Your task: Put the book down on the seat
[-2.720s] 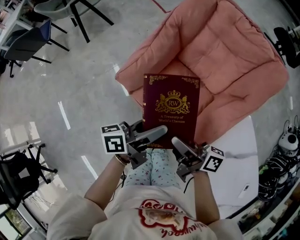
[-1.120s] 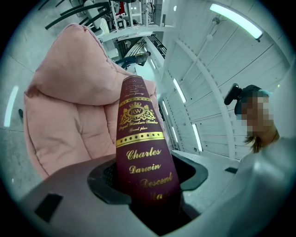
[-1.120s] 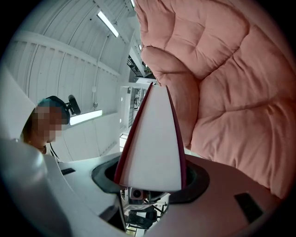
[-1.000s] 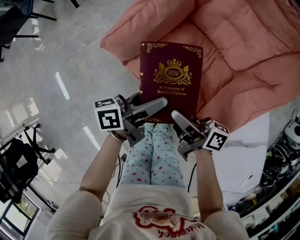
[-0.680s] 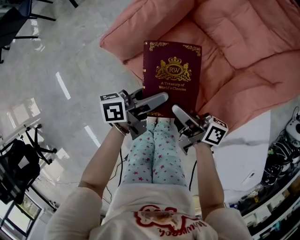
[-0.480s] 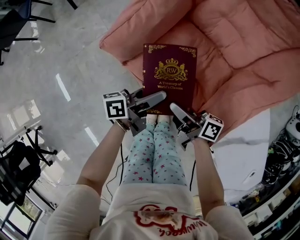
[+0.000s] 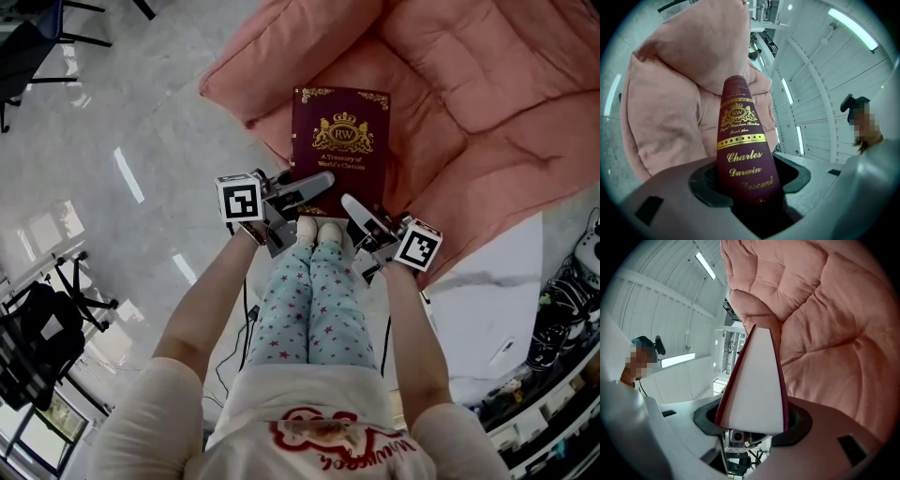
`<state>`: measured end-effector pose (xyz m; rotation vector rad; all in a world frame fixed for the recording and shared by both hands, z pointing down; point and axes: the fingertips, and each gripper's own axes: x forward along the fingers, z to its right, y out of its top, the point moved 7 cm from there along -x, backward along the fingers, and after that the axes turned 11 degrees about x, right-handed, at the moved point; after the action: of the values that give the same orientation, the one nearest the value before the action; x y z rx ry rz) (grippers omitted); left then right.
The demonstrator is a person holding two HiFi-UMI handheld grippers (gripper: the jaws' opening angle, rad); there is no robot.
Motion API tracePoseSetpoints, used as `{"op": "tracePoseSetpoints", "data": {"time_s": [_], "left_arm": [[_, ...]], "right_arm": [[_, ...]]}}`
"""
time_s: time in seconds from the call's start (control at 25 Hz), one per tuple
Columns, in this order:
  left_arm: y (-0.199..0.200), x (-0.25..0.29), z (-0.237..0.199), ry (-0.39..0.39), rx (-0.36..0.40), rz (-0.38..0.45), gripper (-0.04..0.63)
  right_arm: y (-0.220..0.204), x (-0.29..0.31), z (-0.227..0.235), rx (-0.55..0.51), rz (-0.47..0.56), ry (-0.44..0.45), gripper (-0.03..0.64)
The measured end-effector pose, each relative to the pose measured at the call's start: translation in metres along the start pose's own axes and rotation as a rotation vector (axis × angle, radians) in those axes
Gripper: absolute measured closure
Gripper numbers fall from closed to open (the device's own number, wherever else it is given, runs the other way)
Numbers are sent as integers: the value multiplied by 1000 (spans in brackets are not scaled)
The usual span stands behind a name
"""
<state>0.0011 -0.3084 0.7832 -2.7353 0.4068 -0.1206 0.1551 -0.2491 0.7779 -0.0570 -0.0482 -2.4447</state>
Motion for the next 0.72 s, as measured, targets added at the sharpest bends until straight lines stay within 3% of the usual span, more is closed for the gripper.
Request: {"op": "tracePoseSetpoints", "data": {"time_s": [0.6, 0.72], "left_arm": [[-4, -1, -6, 6, -25, -4, 348], [-7, -2, -6, 19, -90, 10, 348]], "right_arm": [[-2, 1, 1, 4, -8, -39, 390], [-2, 2, 0, -6, -7, -55, 388]]}}
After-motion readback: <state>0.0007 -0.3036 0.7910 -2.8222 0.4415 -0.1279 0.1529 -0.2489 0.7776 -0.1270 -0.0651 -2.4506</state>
